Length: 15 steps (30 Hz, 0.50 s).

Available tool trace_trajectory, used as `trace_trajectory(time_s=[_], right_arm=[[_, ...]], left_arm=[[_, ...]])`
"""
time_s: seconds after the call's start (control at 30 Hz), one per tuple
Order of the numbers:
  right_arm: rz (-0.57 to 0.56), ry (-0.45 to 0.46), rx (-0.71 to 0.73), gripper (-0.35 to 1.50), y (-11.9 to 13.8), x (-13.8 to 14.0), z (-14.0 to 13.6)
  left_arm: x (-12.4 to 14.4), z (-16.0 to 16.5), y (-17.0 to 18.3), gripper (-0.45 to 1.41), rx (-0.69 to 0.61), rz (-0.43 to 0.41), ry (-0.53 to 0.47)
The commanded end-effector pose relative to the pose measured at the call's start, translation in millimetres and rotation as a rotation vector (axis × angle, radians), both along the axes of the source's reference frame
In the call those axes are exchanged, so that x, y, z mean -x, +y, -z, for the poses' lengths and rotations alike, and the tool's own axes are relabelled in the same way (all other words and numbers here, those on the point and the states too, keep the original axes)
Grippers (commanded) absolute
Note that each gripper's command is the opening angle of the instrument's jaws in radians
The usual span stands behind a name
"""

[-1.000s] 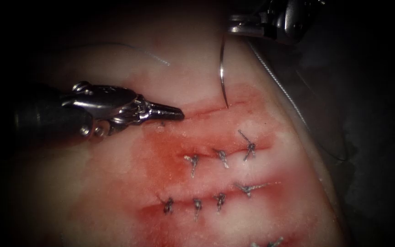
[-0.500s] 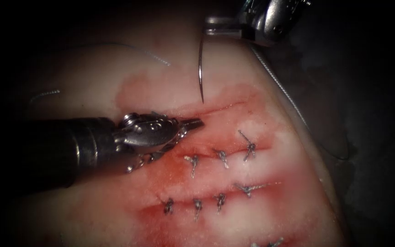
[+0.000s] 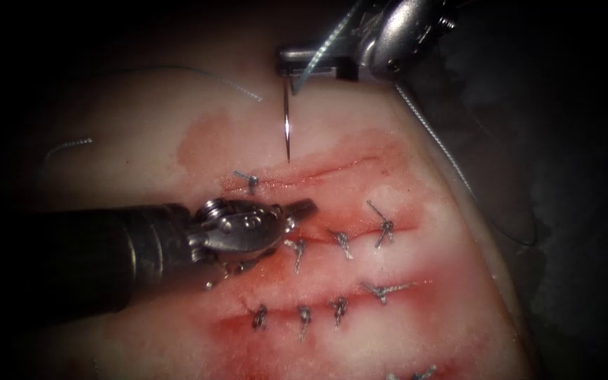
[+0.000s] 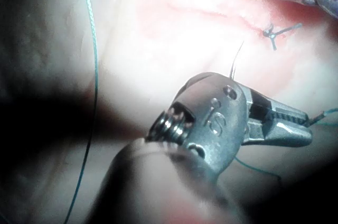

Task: Wound Closure
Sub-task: Insert the needle into the skin of the top half of the wound

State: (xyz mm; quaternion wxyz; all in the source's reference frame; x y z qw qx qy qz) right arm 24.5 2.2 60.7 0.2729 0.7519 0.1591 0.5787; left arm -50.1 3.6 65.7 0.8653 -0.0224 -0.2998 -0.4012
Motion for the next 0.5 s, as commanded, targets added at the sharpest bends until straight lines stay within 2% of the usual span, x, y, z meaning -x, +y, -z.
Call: trace_trajectory(time_s=[0.03,0.17,0.5], right_arm=[[0.006,-0.003,0.014,-0.35,0.0,-0.8,-0.4],[0.043,-0.074,0.093,-0.35,-0.1,-0.8,-0.5],[0.050,-0.066,0.126,-0.35,-0.9,-1.7,-0.5]], left_arm=[[0.6,-0.6,0.5,-0.45,0.002,0.004,0.001],[0.4,-0.9,0.4,-0.45,-0.005,0.011,0.017],[0.0,-2.4,-0.3,-0.45,-0.037,-0.012,0.043]])
